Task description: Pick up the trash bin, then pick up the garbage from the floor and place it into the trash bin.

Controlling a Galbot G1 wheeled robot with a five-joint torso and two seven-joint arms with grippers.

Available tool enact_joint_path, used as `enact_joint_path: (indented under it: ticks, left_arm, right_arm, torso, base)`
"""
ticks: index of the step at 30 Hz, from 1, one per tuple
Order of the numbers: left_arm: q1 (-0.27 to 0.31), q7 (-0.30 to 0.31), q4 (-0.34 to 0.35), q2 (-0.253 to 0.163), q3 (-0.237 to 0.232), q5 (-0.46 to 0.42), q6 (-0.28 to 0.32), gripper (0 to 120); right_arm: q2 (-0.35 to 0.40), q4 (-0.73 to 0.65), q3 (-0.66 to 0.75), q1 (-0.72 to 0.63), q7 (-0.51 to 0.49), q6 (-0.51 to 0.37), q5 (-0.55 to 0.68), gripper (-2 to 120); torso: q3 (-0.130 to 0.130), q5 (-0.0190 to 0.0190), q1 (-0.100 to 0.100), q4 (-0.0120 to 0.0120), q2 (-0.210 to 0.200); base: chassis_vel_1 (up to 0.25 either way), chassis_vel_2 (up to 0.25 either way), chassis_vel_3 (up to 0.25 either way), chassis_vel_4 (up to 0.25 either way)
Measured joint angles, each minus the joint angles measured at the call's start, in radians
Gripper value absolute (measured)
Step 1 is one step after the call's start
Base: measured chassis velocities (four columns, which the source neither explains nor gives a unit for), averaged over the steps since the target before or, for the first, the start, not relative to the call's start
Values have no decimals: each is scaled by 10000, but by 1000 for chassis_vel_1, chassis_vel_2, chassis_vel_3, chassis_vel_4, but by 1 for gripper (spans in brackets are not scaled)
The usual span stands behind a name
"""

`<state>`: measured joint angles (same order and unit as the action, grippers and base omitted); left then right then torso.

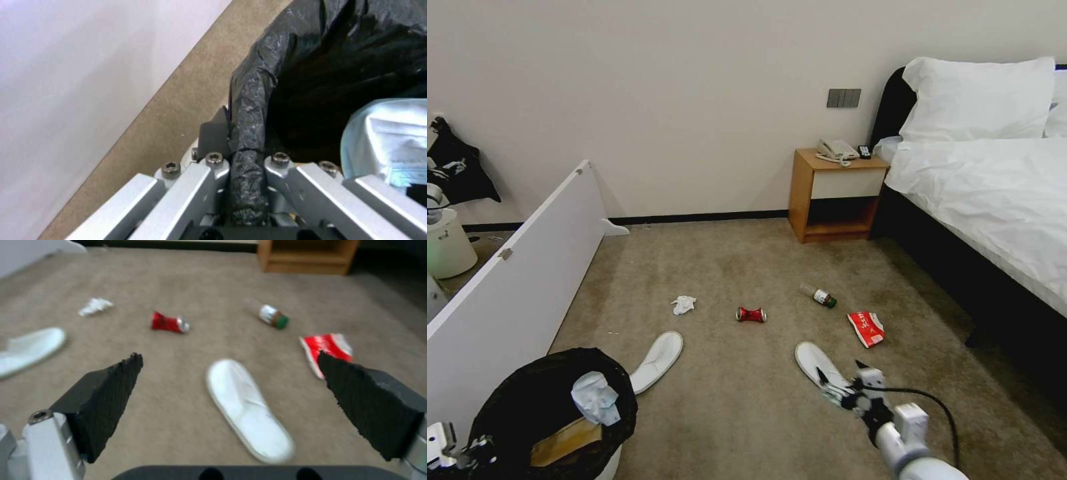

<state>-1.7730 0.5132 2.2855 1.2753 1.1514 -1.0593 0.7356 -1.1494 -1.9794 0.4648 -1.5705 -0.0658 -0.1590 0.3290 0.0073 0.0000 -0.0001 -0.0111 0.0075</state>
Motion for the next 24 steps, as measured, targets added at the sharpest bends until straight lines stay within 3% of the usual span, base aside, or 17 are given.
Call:
enact_joint_path:
  ticks: [13,24]
  left_arm:
    - [57,-127,-253,174,36,-35,0,3]
    - [11,-137,-246,169,57,-82,-2,3]
  right_arm:
    - [-897,240,703,-1151,1042,936,-1450,100]
    - [-874,376,652,-1090,1208,1110,-1521,100]
  torso:
    - [1,0,0,3,0]
    - [1,0,0,2,0]
  base:
    - [0,0,0,0]
    - [0,0,0,0]
